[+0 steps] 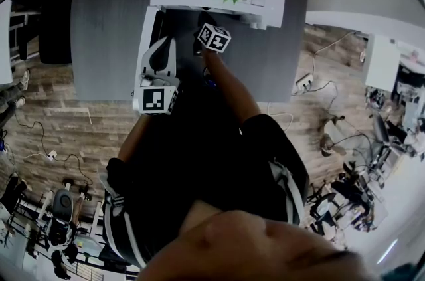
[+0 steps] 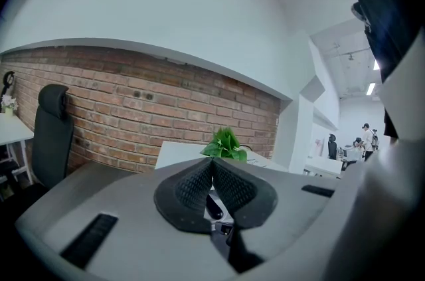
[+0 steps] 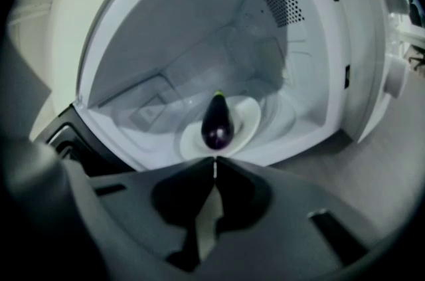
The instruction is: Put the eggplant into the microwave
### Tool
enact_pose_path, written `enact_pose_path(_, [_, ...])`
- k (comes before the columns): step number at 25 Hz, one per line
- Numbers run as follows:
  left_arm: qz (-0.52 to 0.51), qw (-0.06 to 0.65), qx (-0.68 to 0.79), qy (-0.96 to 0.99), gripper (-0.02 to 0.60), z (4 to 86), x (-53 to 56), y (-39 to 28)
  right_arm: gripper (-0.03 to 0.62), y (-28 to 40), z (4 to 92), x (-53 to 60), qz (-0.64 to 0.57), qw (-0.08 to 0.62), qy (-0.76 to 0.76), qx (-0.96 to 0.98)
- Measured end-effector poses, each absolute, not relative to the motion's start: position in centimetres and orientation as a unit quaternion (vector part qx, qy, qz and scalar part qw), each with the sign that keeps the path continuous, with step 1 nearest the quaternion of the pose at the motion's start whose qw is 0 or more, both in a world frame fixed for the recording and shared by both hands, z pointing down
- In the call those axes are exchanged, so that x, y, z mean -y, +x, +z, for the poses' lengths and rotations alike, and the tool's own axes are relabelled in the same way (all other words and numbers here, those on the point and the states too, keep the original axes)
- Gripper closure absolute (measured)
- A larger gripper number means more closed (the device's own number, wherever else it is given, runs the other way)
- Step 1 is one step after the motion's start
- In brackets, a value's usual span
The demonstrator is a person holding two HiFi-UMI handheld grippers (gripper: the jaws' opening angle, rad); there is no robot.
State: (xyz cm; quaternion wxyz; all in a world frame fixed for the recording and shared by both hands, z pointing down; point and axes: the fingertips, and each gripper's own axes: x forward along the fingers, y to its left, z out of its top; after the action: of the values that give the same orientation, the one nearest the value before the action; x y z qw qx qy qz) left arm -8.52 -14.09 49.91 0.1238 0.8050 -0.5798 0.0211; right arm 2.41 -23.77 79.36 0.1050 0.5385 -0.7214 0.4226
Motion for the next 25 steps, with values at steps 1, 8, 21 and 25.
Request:
enact_pose_path(1, [0.022,0.124,0.580,0.805,0.545,50.0,14.1,-8.5,0.559,2.4,79.4,23.9,0.423,0.105,0.538,0.722])
enact_pose_path(8, [0.024,0.126,0.578,0.806,0.545,50.0,14.4,-8.5,0.559,2.2,79.0,24.7,0.421,0.102,0.537,0.724])
enact_pose_path(21, [0.025,0.127,0.579,0.805,0.545,50.5,14.9,-8.6,0.559,2.2,79.3,26.3,0.418,0.104,0.531,0.730])
enact_pose_path(25, [0.022,0.130,0.581,0.803,0.545,50.4,14.9,-8.7,0.559,2.2,79.4,26.6,0.418,0.106,0.532,0.728])
